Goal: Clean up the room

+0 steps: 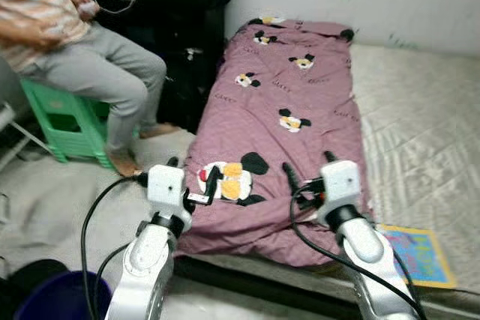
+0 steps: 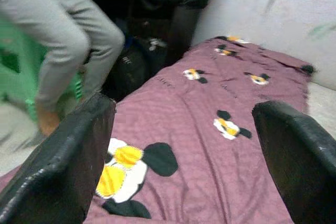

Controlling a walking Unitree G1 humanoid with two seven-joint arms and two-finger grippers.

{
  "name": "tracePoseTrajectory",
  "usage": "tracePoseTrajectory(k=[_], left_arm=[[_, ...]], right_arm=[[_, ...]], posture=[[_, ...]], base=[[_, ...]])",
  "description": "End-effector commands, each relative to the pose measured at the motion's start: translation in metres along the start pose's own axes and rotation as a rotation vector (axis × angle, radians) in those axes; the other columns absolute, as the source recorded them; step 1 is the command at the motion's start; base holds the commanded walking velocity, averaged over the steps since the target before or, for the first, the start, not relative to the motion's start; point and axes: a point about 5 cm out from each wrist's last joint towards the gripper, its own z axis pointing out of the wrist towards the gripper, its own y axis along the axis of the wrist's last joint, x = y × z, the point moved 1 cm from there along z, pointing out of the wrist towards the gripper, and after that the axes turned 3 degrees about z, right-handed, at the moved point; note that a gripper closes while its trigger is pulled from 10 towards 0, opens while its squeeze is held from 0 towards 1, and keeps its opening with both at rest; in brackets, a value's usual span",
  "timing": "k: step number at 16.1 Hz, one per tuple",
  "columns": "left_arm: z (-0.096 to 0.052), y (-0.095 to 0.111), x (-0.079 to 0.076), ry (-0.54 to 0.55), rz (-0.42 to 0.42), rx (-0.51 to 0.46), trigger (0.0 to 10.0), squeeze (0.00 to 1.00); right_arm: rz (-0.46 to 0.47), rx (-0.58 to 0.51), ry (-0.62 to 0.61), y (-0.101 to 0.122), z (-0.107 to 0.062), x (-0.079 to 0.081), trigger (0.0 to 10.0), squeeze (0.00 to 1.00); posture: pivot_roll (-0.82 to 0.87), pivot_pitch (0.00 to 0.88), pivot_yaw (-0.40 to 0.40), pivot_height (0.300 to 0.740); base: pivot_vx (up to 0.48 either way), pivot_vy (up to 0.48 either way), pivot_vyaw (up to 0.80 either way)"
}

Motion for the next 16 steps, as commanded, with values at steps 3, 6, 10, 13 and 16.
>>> tracePoseTrajectory(k=[3,6,10,13,16], left_arm=[[-0.008,0.002,0.011,0.091,0.011,-0.021,10.0,0.00],[-0.007,0.003,0.010,0.074,0.017,-0.023,10.0,0.00],[-0.002,0.004,0.003,0.020,0.011,-0.022,10.0,0.00],[0.000,0.004,-0.001,-0.009,0.008,-0.018,10.0,0.00],[0.000,0.007,0.001,-0.016,0.011,-0.045,10.0,0.00]], right_arm=[[-0.018,-0.015,0.091,0.005,0.015,0.010,10.0,0.00],[-0.020,-0.016,0.090,0.004,0.016,0.010,10.0,0.00],[-0.026,-0.013,0.054,0.000,0.009,0.007,10.0,0.00],[-0.031,-0.008,0.034,-0.002,0.006,0.003,10.0,0.00],[-0.030,-0.006,0.030,-0.004,0.005,0.005,10.0,0.00]], posture=[[0.04,0.012,-0.088,0.740],[0.03,0.019,-0.075,0.740],[-0.02,0.037,-0.028,0.740],[-0.02,0.047,-0.015,0.740],[-0.02,0.052,-0.013,0.740]], base=[[0.000,0.000,0.00],[0.000,0.000,0.00],[0.000,0.000,0.00],[0.000,-0.266,0.00],[0.000,0.000,0.00]])
